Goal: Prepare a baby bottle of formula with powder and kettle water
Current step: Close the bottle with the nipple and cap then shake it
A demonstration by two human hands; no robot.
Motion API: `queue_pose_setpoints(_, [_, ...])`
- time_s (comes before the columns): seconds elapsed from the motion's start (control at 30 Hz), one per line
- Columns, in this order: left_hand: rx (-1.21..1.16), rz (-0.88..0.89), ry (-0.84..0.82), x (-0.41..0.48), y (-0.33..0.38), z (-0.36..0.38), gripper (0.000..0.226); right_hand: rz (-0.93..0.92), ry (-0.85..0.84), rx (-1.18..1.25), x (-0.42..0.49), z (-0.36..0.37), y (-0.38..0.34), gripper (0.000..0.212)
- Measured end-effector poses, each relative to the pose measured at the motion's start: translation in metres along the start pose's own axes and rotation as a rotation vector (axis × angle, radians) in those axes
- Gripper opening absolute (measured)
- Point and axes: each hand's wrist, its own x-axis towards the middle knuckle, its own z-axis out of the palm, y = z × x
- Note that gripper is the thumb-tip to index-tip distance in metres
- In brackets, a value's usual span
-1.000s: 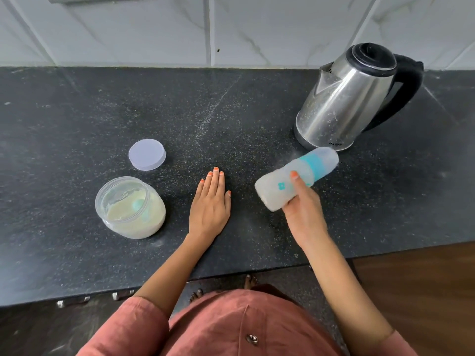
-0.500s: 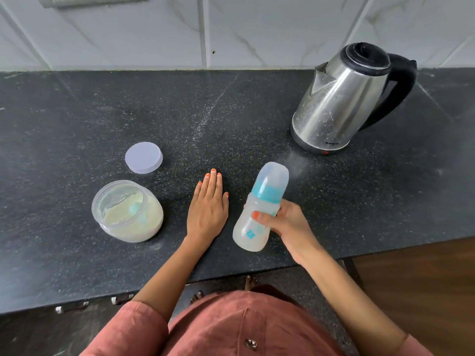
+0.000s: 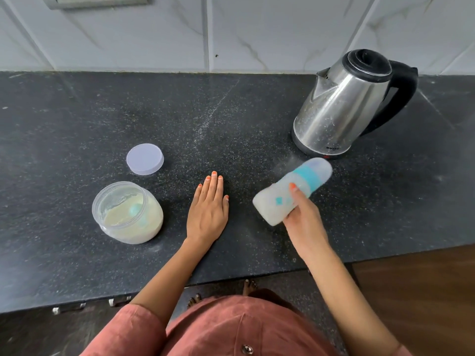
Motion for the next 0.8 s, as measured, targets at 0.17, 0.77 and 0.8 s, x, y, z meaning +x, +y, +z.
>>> queue_pose_setpoints(0.17, [0.013, -0.018, -0.001, -0.001, 0.000, 0.000, 0.051, -0.002, -0.055, -0.316, -0.009, 0.005, 0.013, 0.024])
queue_pose_setpoints(0.77, [0.002, -0.009, 0.010, 0.003, 0.002, -0.002, 0.051, -0.044, 0.081, 0.057, 0.007, 0.009, -0.007, 0.023])
queue_pose_setpoints(0.8, [0.005, -0.012, 0.008, 0.001, 0.001, -0.002, 0.051, -0.038, 0.065, 0.024, 0.006, 0.009, -0.004, 0.027])
